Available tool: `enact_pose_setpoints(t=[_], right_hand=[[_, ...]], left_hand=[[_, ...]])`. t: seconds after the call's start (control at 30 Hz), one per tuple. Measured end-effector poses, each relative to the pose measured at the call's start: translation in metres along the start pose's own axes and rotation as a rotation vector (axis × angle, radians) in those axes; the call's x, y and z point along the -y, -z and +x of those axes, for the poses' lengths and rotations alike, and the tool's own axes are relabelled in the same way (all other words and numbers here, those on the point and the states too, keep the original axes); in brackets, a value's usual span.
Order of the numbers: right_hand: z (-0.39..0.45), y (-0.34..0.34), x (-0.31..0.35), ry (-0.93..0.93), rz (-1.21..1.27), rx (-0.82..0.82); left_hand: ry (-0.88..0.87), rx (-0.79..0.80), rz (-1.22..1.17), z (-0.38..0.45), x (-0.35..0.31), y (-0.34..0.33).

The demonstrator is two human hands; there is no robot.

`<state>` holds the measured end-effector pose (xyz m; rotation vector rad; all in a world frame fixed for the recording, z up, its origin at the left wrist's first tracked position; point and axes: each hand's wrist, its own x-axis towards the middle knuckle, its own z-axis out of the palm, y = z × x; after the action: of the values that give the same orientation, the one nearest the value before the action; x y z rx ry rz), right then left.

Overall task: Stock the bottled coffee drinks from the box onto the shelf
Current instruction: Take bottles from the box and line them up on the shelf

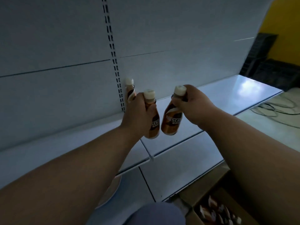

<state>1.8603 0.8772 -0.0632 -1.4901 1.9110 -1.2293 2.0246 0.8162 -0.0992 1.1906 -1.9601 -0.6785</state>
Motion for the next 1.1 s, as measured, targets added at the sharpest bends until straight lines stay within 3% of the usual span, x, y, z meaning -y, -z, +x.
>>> enact_pose_setpoints(t=[0.37,0.6,0.8,1.1], right_hand=[[0.091,-0.028,-0.052,0.086,-0.044,0.110],[0.124,-0.037,-0.063,0.102,-0.071,0.146],[0.128,-0.028,-0.068,0.262,-0.268,0.157],[0.159,-0.033,-0.057,0.236,-0.309,0.105]], left_hand=[[-0.014,-0.144,0.130,0.069,0.042,-0.057],[-0.013,-0.094,0.214,0.092,0.042,-0.060],[-0.177,0.003,0.276,0.101,0.034,-0.037],[-0.336,-0.024,0.643,0.137,0.025,-0.030]])
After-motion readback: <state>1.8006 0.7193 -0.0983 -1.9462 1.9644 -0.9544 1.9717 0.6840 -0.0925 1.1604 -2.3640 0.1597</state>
